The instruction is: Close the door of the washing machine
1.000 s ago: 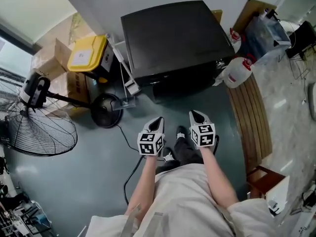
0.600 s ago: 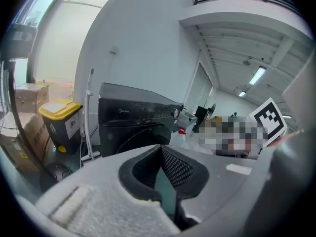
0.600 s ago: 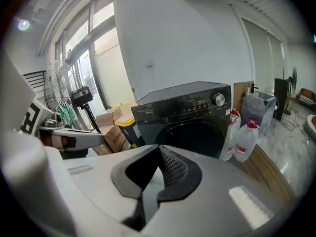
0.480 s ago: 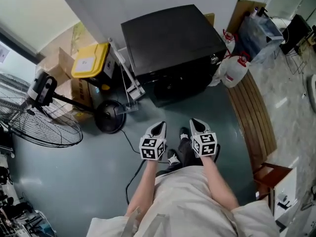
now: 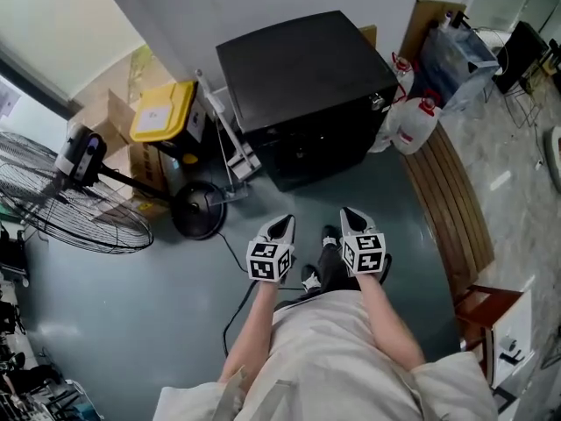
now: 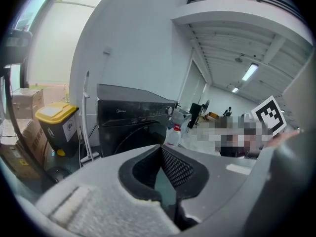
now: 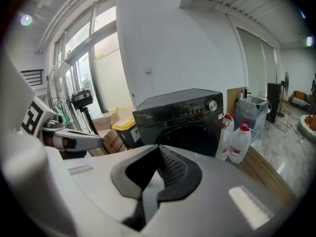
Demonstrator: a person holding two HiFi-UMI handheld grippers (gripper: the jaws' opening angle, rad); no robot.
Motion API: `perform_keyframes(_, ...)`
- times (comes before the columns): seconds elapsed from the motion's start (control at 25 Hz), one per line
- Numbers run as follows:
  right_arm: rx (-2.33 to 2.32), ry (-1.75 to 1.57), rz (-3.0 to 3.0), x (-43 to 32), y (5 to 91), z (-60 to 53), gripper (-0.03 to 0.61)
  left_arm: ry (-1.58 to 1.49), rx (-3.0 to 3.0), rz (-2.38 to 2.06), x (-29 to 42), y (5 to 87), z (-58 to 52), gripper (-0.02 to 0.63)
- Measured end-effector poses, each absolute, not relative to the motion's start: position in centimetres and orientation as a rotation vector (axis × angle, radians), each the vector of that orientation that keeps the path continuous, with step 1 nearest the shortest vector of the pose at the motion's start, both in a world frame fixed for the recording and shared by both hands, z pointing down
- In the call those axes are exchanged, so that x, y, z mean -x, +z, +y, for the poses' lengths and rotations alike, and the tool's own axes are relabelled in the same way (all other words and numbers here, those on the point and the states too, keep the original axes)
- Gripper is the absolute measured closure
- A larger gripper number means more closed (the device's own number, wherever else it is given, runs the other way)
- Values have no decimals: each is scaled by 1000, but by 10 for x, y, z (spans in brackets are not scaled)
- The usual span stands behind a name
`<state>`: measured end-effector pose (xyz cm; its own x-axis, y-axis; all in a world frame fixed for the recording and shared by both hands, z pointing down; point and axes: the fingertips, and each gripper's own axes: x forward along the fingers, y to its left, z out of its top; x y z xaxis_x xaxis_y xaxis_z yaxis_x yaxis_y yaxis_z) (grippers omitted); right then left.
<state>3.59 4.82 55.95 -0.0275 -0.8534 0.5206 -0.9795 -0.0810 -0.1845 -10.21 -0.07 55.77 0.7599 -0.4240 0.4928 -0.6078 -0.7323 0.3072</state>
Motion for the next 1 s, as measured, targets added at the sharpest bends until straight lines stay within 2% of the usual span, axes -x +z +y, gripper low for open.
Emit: perform_keyframes(1.0,-2036,689,-1938,-41,539,51,575,460,-2577,-762,97,535,-2,614)
